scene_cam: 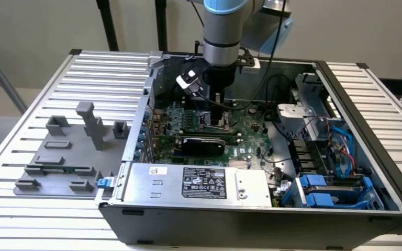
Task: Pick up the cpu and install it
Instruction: 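Place the cpu into insertion slot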
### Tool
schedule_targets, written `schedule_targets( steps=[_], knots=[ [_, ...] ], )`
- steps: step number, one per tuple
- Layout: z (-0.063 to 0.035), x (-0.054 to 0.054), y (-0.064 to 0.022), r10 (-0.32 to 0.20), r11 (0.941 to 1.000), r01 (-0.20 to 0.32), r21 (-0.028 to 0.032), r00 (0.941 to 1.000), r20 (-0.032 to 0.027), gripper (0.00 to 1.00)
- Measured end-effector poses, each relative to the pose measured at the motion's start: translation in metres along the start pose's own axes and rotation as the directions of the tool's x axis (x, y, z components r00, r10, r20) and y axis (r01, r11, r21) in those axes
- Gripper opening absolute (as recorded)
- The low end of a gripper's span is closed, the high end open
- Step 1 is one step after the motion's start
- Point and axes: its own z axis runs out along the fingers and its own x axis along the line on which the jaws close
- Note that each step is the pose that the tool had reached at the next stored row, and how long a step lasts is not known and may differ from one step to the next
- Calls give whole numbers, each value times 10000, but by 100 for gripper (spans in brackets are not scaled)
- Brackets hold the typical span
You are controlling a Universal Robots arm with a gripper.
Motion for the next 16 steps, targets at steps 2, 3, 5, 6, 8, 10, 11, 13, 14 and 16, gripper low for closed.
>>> schedule_targets(
  steps=[2,3,5,6,8,10,11,13,14,16],
  knots=[
    [0,0,0,0,10000,0,0,10000,1,62],
    [0,0,0,0,10000,0,0,10000,2,62],
    [0,0,0,-1,10000,1,0,10000,4,62],
    [0,0,0,-1,10000,1,0,10000,5,62],
    [1,0,0,-1,10000,1,0,10000,11,62],
    [5,1,0,-1,10000,1,-4,10000,48,62],
    [8,1,-1,-2,10000,2,-5,10000,78,62],
    [13,2,0,-4,10000,4,-7,9999,130,62],
    [15,3,0,-5,10000,5,-8,9999,148,62],
    [20,6,-1,-5,10000,5,-8,9999,164,62]
  ],
)
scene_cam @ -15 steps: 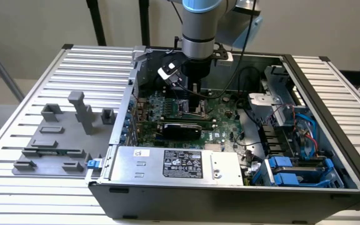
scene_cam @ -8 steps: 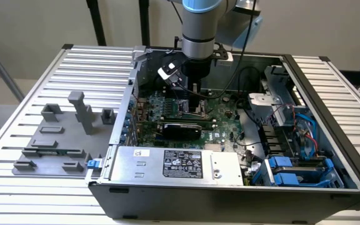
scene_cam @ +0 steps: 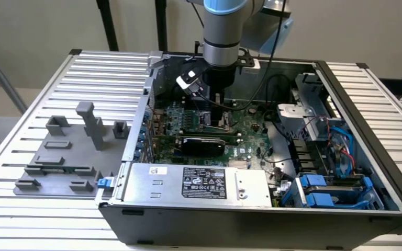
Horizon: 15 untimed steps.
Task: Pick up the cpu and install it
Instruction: 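Place the cpu into insertion slot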
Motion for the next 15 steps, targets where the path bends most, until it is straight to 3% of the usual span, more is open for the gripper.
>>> schedule_targets(
  steps=[8,15],
  knots=[
    [31,28,-3,-1,10000,1,-4,10000,60,62],
    [50,48,-5,-6,10000,7,-10,9998,207,62]
  ],
)
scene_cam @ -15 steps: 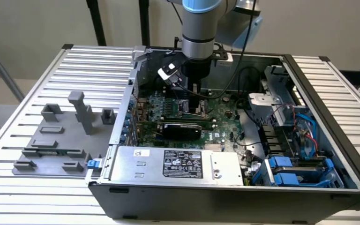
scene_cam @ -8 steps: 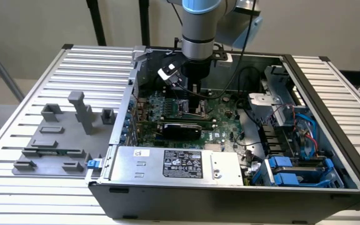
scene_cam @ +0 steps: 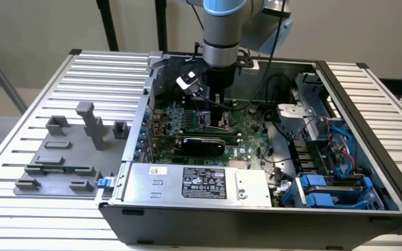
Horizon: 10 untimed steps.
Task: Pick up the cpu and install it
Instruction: 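Place the cpu into insertion slot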
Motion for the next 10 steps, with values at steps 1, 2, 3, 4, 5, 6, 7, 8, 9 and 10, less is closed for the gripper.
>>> schedule_targets(
  steps=[1,2,3,4,5,6,7,8,9,10],
  knots=[
    [2,1,0,-2,10000,2,-1,10000,27,62],
    [5,3,0,-3,10000,3,-2,10000,53,62],
    [8,5,0,-3,10000,3,-4,10000,79,62],
    [10,6,-1,-4,10000,4,-5,9999,103,62],
    [12,8,-1,-4,10000,4,-6,9999,125,62],
    [14,10,-1,-5,10000,5,-8,9999,144,62],
    [16,11,-1,-5,10000,6,-8,9999,161,62],
    [17,13,-1,-6,10000,6,-9,9998,177,62],
    [19,14,-1,-7,10000,7,-10,9998,196,62],
    [20,16,-2,-8,10000,8,-11,9998,215,62]
  ],
)
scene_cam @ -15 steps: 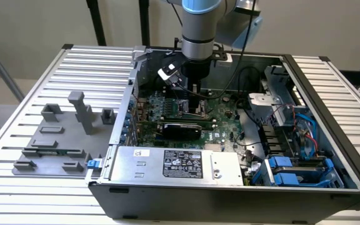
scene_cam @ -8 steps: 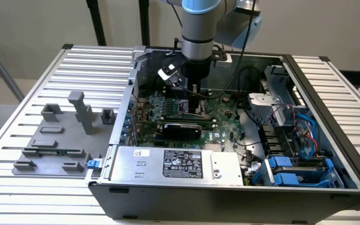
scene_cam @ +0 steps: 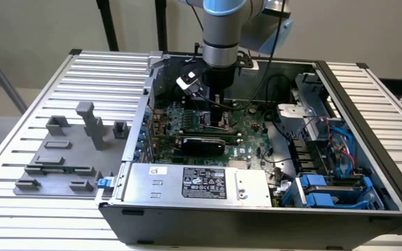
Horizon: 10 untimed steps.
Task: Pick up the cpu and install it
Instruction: 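Place the cpu into insertion slot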
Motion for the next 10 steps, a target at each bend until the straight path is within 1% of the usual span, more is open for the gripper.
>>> schedule_targets(
  steps=[2,5,10],
  knots=[
    [2,4,0,-1,10000,1,0,10000,31,62],
    [5,12,-1,-2,10000,2,-3,10000,55,62],
    [11,20,-5,-4,10000,4,-5,9999,120,62]
  ],
)
